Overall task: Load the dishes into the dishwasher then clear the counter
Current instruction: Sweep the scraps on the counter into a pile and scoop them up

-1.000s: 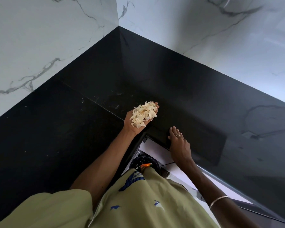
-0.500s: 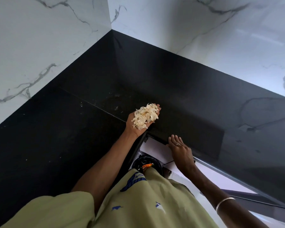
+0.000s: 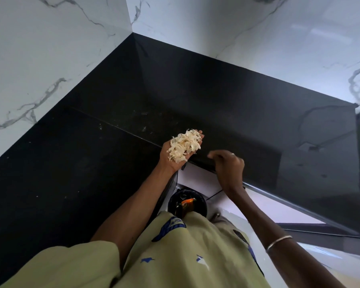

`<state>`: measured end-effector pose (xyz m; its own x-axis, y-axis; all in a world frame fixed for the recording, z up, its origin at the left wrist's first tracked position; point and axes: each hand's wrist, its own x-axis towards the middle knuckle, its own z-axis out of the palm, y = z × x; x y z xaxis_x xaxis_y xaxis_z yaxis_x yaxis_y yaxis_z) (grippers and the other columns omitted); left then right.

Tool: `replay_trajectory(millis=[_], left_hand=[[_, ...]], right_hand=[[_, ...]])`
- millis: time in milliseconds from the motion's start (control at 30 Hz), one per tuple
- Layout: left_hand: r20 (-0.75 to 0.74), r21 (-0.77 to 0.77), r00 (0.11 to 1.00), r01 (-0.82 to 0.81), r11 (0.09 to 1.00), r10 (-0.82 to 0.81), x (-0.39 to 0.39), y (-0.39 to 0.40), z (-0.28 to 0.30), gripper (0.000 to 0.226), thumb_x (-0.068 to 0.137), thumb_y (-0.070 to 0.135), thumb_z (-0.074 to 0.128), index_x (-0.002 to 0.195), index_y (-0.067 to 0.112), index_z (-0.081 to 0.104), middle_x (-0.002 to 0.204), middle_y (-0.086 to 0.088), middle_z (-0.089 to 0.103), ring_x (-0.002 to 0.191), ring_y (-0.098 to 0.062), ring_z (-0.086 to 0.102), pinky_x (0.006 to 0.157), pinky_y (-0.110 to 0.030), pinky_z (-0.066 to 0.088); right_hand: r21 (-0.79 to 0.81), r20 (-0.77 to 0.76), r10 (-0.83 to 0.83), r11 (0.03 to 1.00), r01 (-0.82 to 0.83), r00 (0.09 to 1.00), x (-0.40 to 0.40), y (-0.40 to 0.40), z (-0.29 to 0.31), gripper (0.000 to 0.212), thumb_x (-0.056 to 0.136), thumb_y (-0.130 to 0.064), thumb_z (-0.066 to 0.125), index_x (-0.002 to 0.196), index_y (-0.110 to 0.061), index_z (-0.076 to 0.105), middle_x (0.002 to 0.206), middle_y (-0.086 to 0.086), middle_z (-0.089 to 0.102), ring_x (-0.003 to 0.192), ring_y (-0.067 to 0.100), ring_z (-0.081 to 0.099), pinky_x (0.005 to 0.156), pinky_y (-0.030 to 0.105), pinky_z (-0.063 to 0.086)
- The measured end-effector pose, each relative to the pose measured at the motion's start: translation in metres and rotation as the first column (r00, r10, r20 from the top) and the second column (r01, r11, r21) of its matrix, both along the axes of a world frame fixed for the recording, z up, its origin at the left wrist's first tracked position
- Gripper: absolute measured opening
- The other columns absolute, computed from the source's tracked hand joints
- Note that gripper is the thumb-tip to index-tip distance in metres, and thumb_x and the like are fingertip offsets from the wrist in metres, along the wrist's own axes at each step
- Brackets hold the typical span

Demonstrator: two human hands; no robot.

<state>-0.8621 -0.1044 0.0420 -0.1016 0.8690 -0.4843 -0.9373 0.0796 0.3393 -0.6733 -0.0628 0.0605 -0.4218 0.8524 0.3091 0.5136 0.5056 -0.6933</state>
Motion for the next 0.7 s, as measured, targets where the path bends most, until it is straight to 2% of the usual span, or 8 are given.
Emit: replay_trajectory(millis=[100, 233, 300, 367, 433, 500, 600, 700], left_hand=[[0.045, -0.030, 0.998, -0.033, 0.999, 0.035, 0.018, -0.007, 0.004, 0.054, 0.102, 0.023, 0.021, 0.125, -0.005, 0.061, 0.134, -0.023, 0.057, 0.121, -0.032, 0.059, 0.105, -0.039, 0.046], [-0.033, -0.142, 0.991, -0.136, 0.980, 0.133, 0.042, -0.010, 0.014, 0.049, 0.098, 0.024, 0.032, 0.138, 0.000, 0.047, 0.145, -0.022, 0.046, 0.130, -0.034, 0.049, 0.104, -0.041, 0.046], [-0.097, -0.231, 0.983, -0.175, 0.957, 0.156, 0.058, -0.012, 0.021, 0.034, 0.095, 0.025, 0.041, 0.118, 0.007, 0.058, 0.123, -0.018, 0.059, 0.108, -0.030, 0.059, 0.086, -0.040, 0.057], [-0.097, -0.297, 0.979, -0.200, 0.934, 0.179, 0.070, -0.017, 0.023, 0.022, 0.097, 0.027, 0.045, 0.093, 0.013, 0.061, 0.090, -0.008, 0.062, 0.081, -0.023, 0.062, 0.068, -0.036, 0.055], [-0.128, -0.240, 0.984, -0.154, 0.959, 0.126, 0.083, -0.018, 0.037, 0.024, 0.093, 0.016, 0.045, 0.082, 0.008, 0.065, 0.075, -0.004, 0.063, 0.069, -0.019, 0.065, 0.060, -0.026, 0.054], [-0.137, -0.253, 0.986, -0.130, 0.959, 0.098, 0.094, -0.017, 0.039, 0.023, 0.094, 0.011, 0.043, 0.084, 0.006, 0.064, 0.078, 0.000, 0.061, 0.073, -0.013, 0.064, 0.064, -0.017, 0.051], [-0.221, -0.396, 0.949, -0.297, 0.869, 0.224, 0.112, -0.029, 0.034, 0.021, 0.098, 0.033, 0.046, 0.093, 0.017, 0.060, 0.091, -0.003, 0.061, 0.081, -0.020, 0.060, 0.070, -0.036, 0.052], [-0.255, -0.420, 0.933, -0.343, 0.840, 0.254, 0.130, -0.043, 0.027, 0.020, 0.096, 0.040, 0.049, 0.096, 0.022, 0.059, 0.099, -0.001, 0.058, 0.085, -0.020, 0.057, 0.072, -0.040, 0.051]], right_hand=[[-0.002, -0.111, 0.057, 0.998, -0.058, 0.992, -0.018, -0.003, 0.027, 0.009, 0.088, -0.009, 0.069, 0.092, -0.012, 0.077, 0.089, -0.006, 0.075, 0.080, -0.005, 0.067, 0.074, 0.008, 0.051], [0.070, 0.003, 0.181, 0.981, -0.181, 0.983, -0.022, 0.001, 0.035, 0.014, 0.092, -0.019, 0.065, 0.101, -0.018, 0.076, 0.099, -0.005, 0.074, 0.095, 0.004, 0.064, 0.085, 0.024, 0.052], [0.123, 0.104, 0.226, 0.963, -0.238, 0.969, -0.015, 0.004, 0.032, 0.018, 0.093, -0.024, 0.062, 0.106, -0.022, 0.074, 0.110, -0.006, 0.072, 0.108, 0.010, 0.059, 0.093, 0.032, 0.047], [0.156, 0.153, 0.247, 0.950, -0.270, 0.957, -0.007, 0.005, 0.032, 0.020, 0.091, -0.026, 0.064, 0.109, -0.023, 0.073, 0.118, -0.006, 0.069, 0.116, 0.015, 0.054, 0.096, 0.032, 0.042], [0.186, 0.148, 0.239, 0.946, -0.264, 0.960, 0.004, 0.003, 0.034, 0.020, 0.089, -0.026, 0.069, 0.108, -0.024, 0.074, 0.120, -0.007, 0.068, 0.117, 0.015, 0.052, 0.095, 0.032, 0.040], [0.192, 0.085, 0.219, 0.954, -0.232, 0.972, 0.015, 0.002, 0.036, 0.017, 0.085, -0.028, 0.074, 0.101, -0.026, 0.076, 0.117, -0.011, 0.069, 0.113, 0.012, 0.053, 0.092, 0.028, 0.038], [0.149, 0.034, 0.203, 0.967, -0.206, 0.979, 0.031, 0.002, 0.037, 0.015, 0.083, -0.039, 0.074, 0.096, -0.032, 0.077, 0.116, -0.017, 0.067, 0.111, 0.006, 0.050, 0.090, 0.021, 0.031], [0.108, 0.055, 0.227, 0.967, -0.232, 0.972, 0.044, 0.000, 0.037, 0.015, 0.086, -0.044, 0.069, 0.096, -0.035, 0.076, 0.120, -0.020, 0.065, 0.113, 0.005, 0.048, 0.092, 0.022, 0.032]])
